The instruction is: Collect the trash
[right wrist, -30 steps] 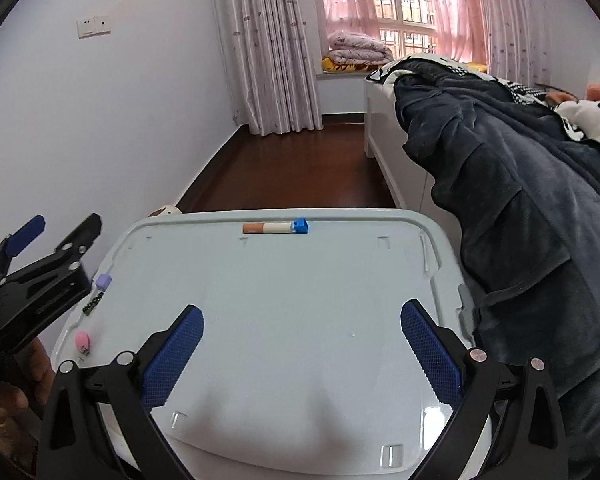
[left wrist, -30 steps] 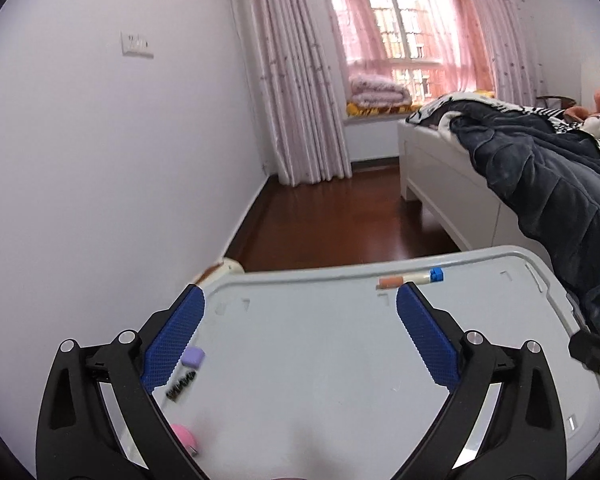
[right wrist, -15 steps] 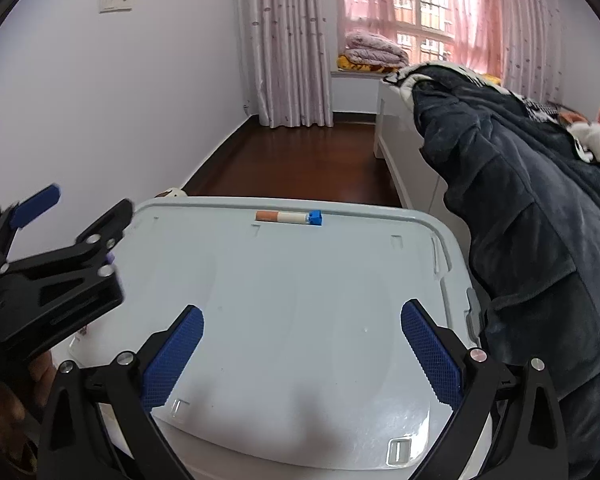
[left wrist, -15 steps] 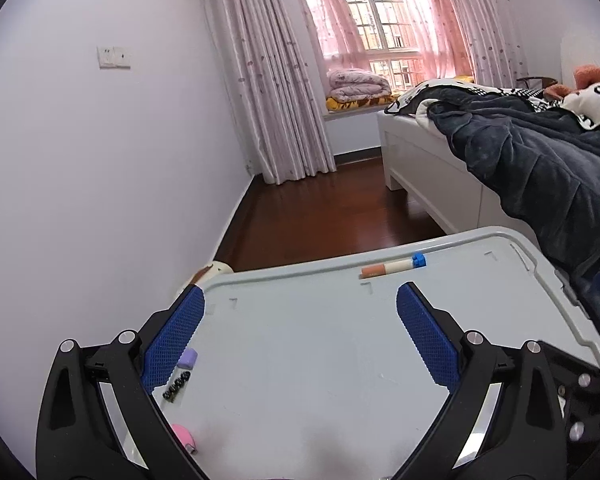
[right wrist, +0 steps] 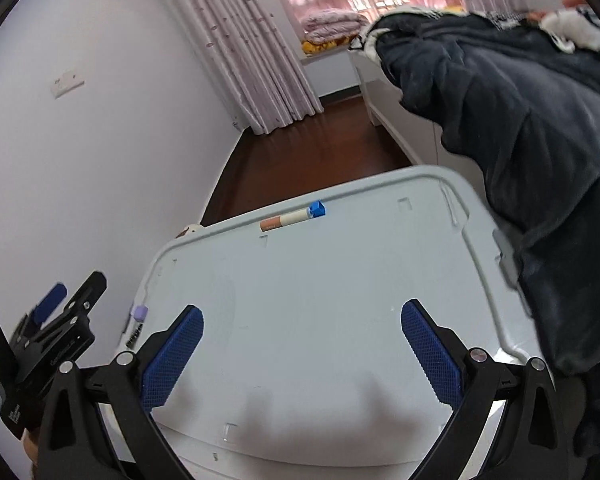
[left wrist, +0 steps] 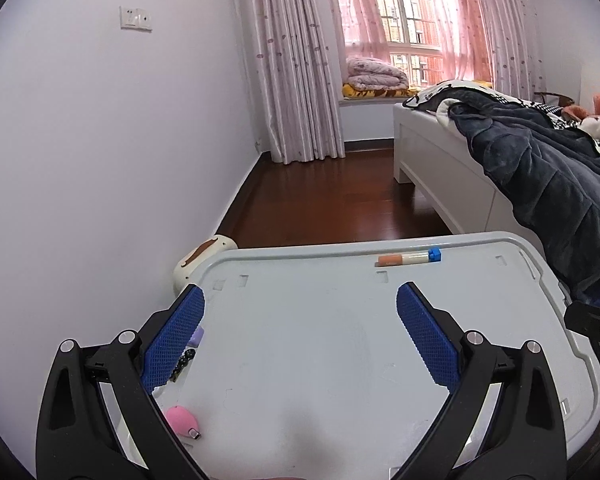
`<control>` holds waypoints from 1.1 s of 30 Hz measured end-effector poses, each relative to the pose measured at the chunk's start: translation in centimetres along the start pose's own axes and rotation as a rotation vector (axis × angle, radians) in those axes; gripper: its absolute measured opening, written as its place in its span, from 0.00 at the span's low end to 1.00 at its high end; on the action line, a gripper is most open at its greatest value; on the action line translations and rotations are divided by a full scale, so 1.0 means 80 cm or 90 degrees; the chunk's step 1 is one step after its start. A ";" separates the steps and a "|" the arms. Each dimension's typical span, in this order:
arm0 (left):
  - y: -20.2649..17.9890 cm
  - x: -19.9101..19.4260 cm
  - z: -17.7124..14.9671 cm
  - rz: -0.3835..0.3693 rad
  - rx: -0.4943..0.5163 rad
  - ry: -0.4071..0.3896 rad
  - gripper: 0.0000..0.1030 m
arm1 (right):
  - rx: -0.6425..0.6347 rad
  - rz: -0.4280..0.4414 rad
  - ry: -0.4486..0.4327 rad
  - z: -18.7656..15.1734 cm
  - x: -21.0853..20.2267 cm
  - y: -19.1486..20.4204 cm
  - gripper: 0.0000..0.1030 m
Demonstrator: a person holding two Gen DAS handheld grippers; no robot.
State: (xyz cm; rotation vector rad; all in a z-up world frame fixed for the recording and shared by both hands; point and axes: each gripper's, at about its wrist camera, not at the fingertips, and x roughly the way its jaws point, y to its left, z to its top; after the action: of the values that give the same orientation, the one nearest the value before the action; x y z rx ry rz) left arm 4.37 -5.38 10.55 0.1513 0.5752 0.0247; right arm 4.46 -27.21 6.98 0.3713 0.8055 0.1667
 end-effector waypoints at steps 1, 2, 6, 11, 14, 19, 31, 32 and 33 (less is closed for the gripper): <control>0.002 0.001 0.000 -0.002 -0.004 0.002 0.92 | 0.012 0.004 0.002 0.000 0.001 -0.003 0.95; 0.004 0.001 0.000 -0.004 -0.006 0.004 0.92 | 0.020 0.006 0.004 0.001 0.002 -0.005 0.95; 0.009 0.003 -0.001 -0.015 -0.012 0.015 0.92 | 0.041 -0.006 0.004 0.001 0.004 -0.012 0.95; 0.013 0.004 -0.002 -0.025 -0.020 0.023 0.92 | 0.029 -0.029 -0.017 0.002 -0.004 -0.011 0.95; 0.015 0.005 -0.002 -0.033 -0.021 0.025 0.92 | 0.022 -0.031 -0.026 0.002 -0.007 -0.008 0.95; 0.014 0.005 -0.002 -0.039 -0.024 0.026 0.92 | 0.003 -0.030 -0.014 0.000 -0.002 -0.004 0.95; 0.017 0.003 -0.001 -0.049 -0.028 0.006 0.92 | -0.053 -0.044 -0.005 -0.007 0.003 0.012 0.95; 0.017 0.003 -0.001 -0.053 -0.027 0.006 0.92 | -0.051 -0.044 -0.006 -0.007 0.002 0.012 0.95; 0.017 0.003 0.000 -0.056 -0.027 0.008 0.92 | -0.050 -0.044 -0.008 -0.006 0.002 0.012 0.95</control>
State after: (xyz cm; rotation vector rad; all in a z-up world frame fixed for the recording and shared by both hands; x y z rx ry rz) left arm 4.62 -4.05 10.59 0.0845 0.5924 -0.0479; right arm 4.17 -26.18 6.92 0.2692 0.7966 0.1309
